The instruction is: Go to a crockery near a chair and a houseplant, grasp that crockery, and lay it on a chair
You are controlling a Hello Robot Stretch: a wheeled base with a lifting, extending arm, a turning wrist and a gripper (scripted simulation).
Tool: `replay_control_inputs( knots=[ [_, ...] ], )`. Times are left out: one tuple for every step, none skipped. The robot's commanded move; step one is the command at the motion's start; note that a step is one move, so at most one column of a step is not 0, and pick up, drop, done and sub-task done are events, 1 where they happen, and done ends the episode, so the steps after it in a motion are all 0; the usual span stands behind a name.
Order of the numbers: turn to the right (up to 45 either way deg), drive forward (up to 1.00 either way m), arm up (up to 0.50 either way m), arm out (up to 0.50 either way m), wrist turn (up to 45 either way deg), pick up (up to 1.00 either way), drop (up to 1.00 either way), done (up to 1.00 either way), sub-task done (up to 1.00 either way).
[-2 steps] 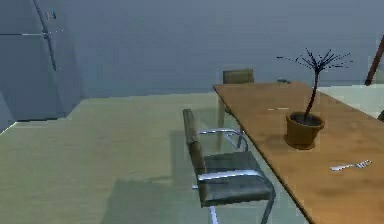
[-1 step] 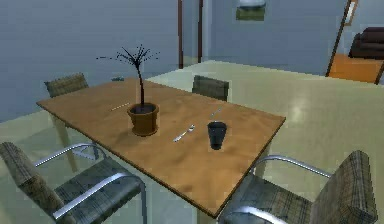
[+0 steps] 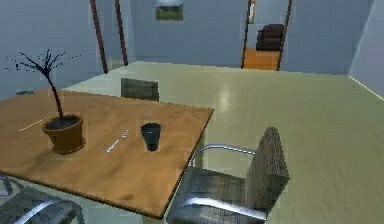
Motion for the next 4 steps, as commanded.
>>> replay_control_inputs(
  knots=[
    [0.0, 0.35, 0.0, 0.0, 0.0, 0.0, 0.0, 0.0, 0.0],
    [-45.0, 0.0, 0.0, 0.0, 0.0, 0.0, 0.0, 0.0, 0.0],
    [-45.0, 0.0, 0.0, 0.0, 0.0, 0.0, 0.0, 0.0, 0.0],
    [-18.0, 0.0, 0.0, 0.0, 0.0, 0.0, 0.0, 0.0, 0.0]
  ],
)
